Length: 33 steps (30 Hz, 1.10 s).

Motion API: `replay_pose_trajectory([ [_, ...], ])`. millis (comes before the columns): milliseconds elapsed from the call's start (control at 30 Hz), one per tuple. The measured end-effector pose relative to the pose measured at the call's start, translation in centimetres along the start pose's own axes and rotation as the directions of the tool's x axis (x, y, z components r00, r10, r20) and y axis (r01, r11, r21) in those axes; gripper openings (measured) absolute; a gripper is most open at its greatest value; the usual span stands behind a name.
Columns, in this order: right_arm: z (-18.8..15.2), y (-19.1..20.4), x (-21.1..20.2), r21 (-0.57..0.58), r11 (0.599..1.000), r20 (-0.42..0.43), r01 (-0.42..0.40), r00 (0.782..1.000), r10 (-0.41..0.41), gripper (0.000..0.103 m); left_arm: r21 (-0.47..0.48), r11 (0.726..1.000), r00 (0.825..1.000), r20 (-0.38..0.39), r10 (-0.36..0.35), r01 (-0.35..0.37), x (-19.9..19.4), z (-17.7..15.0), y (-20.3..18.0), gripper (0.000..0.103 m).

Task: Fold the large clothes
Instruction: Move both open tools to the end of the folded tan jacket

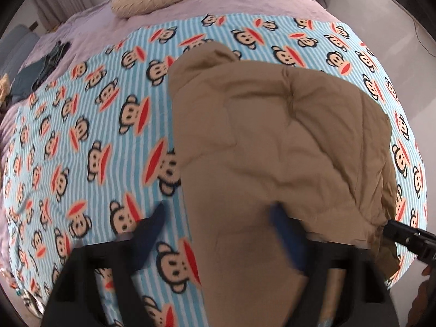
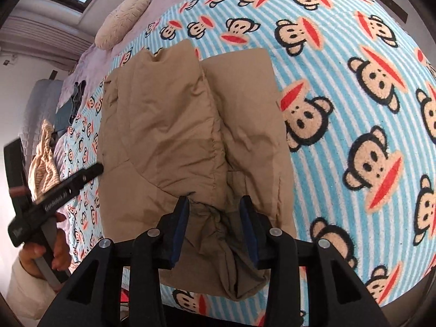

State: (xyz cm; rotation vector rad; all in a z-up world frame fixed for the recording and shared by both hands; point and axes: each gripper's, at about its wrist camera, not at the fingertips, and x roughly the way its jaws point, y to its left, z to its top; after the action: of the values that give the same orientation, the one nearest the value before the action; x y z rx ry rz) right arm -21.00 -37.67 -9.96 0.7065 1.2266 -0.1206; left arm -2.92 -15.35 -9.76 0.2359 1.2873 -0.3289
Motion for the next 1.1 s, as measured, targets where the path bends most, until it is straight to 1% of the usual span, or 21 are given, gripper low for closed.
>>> replay_pose_trajectory([
  [67, 0.0, -0.1, -0.3, -0.001, 1.000, 0.000, -0.001, 1.000, 0.001, 0.042, -0.016, 1.000, 1.000, 0.015, 0.005, -0.004, -0.1, -0.5, 0.4, 0.100],
  [233, 0.5, -0.4, -0.4, 0.001, 1.000, 0.002, 0.007, 1.000, -0.007, 0.042, -0.037, 0.999, 1.000, -0.012, -0.009, 0.009, 0.6, -1.0, 1.0, 0.101],
  [300, 0.8, -0.6, -0.7, 0.003, 1.000, 0.014, 0.016, 1.000, -0.017, 0.045, -0.045, 0.999, 1.000, -0.010, -0.015, 0.014, 0.8, -1.0, 1.2, 0.102],
  [367, 1.1, -1.3, -1.1, 0.012, 1.000, 0.027, 0.021, 0.999, -0.021, 0.060, -0.052, 0.998, 1.000, -0.010, -0.022, 0.022, 1.0, -1.0, 1.3, 0.102],
  [433, 1.6, -2.2, -1.5, 0.028, 0.999, 0.037, 0.034, 0.999, -0.035, 0.066, -0.063, 0.998, 0.999, -0.016, -0.031, 0.030, 1.2, -1.0, 1.5, 0.102],
  [500, 2.0, -3.1, -1.5, 0.046, 0.998, 0.035, 0.037, 0.999, -0.038, 0.070, -0.071, 0.997, 0.999, -0.016, -0.038, 0.037, 1.3, -1.0, 1.7, 0.102],
  [567, 2.4, -3.8, -1.3, 0.067, 0.997, 0.027, 0.025, 0.999, -0.027, 0.081, -0.075, 0.996, 0.999, -0.016, -0.048, 0.047, 1.4, -1.0, 1.8, 0.102],
  [600, 2.5, -4.2, -1.1, 0.074, 0.997, 0.023, 0.018, 1.000, -0.019, 0.082, -0.077, 0.996, 0.998, -0.016, -0.055, 0.054, 1.4, -1.0, 1.9, 0.102],
  [700, 3.0, -5.1, -0.7, 0.088, 0.996, 0.017, -0.010, 1.000, 0.009, 0.083, -0.092, 0.992, 0.996, -0.014, -0.088, 0.087, 1.5, -1.1, 2.5, 0.102],
  [733, 3.1, -5.4, -0.6, 0.089, 0.996, 0.015, -0.027, 1.000, 0.026, 0.086, -0.095, 0.991, 0.996, -0.010, -0.092, 0.091, 1.5, -1.1, 2.7, 0.102],
  [800, 3.3, -5.7, -0.4, 0.092, 0.994, 0.016, -0.058, 0.998, 0.057, 0.086, -0.103, 0.989, 0.994, -0.006, -0.109, 0.108, 1.6, -1.1, 3.2, 0.102],
  [967, 3.8, -6.7, 0.2, 0.098, 0.988, 0.006, -0.118, 0.993, 0.118, 0.087, -0.155, 0.969, 0.980, -0.010, -0.197, 0.193, 2.3, -0.9, 4.8, 0.102],
  [1100, 4.2, -7.1, 1.4, 0.092, 0.983, -0.025, -0.156, 0.987, 0.159, 0.087, -0.186, 0.958, 0.975, -0.016, -0.223, 0.216, 3.1, -0.7, 5.6, 0.102],
])
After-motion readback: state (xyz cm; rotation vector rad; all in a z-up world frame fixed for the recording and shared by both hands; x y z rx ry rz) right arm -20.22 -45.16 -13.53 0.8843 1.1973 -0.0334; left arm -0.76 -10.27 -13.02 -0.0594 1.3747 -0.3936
